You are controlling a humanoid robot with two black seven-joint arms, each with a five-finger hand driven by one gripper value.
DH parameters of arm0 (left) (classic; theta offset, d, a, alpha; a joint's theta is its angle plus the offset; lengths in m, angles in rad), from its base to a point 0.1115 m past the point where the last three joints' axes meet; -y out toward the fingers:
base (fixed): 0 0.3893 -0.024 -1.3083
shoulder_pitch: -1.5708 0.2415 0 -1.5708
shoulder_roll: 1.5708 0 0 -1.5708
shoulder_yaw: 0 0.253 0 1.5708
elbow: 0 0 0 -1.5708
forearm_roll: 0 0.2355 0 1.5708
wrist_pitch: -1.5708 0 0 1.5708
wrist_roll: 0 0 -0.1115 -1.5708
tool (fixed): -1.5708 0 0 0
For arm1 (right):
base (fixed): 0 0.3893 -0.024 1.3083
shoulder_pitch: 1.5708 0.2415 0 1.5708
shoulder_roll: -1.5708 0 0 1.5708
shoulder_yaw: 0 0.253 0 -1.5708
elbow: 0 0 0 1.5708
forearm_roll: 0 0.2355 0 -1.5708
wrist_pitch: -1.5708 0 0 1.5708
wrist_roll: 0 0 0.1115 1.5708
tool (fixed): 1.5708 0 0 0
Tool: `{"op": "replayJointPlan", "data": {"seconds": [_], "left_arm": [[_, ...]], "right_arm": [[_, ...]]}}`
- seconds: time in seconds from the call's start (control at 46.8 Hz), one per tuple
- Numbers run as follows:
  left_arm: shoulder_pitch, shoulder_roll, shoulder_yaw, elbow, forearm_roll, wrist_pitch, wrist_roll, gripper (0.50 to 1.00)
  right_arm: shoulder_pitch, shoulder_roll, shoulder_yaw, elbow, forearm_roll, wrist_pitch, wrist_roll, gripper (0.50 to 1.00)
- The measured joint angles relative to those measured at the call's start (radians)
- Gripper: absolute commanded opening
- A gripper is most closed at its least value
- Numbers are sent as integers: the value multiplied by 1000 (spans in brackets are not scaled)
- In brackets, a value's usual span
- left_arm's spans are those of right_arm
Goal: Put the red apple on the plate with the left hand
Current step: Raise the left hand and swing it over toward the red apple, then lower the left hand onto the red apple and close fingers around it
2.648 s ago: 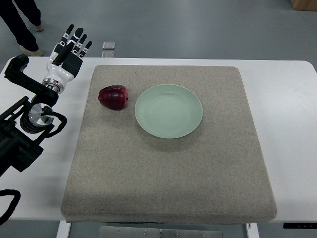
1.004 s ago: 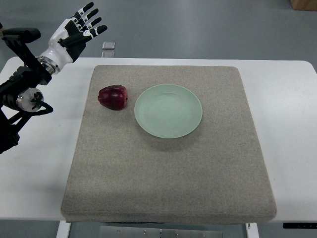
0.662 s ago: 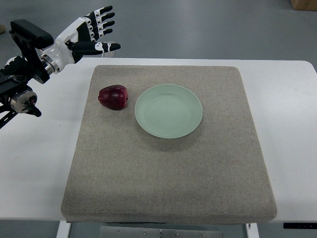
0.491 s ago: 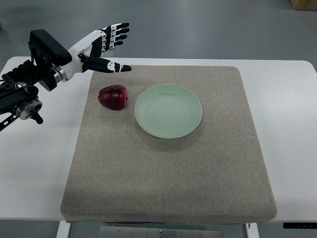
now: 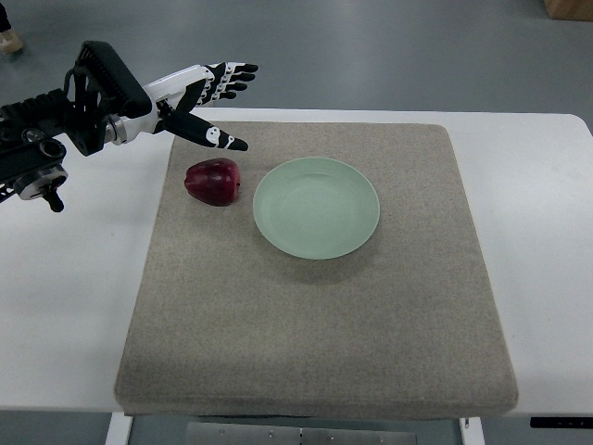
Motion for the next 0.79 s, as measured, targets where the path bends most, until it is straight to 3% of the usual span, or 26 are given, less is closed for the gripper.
{"op": "replayJointPlan", "data": {"seconds": [0.149,0.384,0.79], "left_arm": [[-48,-1,9,-14,7,0,101,999],[-108,-14,63,-34,34,-2,165,996],[-121,-14,95,-41,354,-11,289,996]], "right_arm": [[0,0,0,0,0,0,0,930],[0,0,0,0,0,0,0,930],[0,0,0,0,0,0,0,930]]}}
